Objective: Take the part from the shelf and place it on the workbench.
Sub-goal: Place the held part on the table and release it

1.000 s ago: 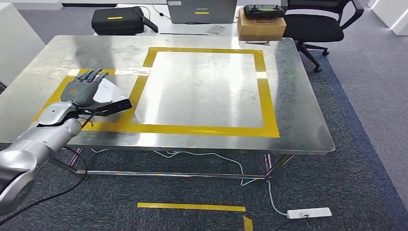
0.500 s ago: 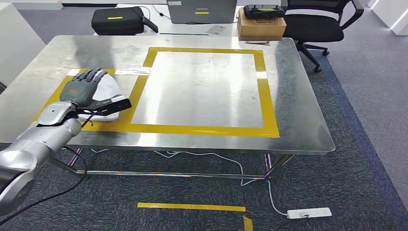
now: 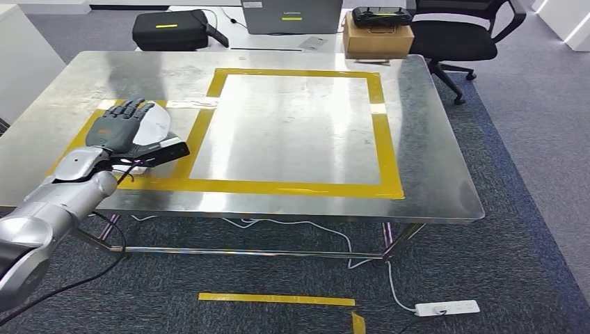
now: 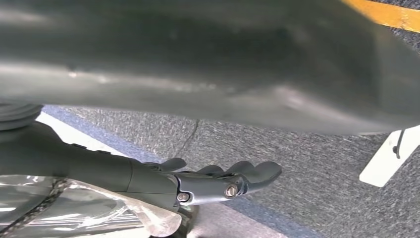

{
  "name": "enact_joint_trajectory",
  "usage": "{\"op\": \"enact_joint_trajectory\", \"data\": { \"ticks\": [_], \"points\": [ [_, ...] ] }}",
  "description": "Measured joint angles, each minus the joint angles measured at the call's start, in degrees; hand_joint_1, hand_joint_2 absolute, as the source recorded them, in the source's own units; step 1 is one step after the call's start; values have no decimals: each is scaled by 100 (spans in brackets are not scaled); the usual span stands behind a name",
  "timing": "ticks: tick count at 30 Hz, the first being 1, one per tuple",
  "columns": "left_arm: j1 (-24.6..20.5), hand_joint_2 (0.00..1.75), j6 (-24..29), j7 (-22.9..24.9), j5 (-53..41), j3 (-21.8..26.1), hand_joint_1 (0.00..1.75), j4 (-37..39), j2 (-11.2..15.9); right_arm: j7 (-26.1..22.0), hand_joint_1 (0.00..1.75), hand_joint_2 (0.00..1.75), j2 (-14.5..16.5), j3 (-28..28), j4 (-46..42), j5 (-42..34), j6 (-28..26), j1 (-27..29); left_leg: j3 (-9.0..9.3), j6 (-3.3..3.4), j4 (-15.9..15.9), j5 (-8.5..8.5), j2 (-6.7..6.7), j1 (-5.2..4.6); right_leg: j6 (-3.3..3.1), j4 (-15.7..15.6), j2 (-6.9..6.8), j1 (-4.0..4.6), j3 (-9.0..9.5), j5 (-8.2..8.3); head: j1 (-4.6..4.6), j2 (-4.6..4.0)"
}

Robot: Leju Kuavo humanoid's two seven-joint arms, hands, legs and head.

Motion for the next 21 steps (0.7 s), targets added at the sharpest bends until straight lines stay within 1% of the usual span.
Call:
{"op": "enact_joint_trajectory", "data": {
  "ticks": [17, 21],
  "points": [
    [-2, 0, -49, 5, -55, 5, 0, 0, 10, -3, 0, 0, 1, -2, 0, 1, -28, -1, 0, 0, 0, 0, 0, 0, 0, 0, 0, 0, 0, 0, 0, 0],
    [-1, 0, -53, -56, -31, 12, 0, 0, 21, -9, 0, 0, 1, -4, 0, -4, -38, -1, 0, 0, 0, 0, 0, 0, 0, 0, 0, 0, 0, 0, -1, 0]
  ]
}}
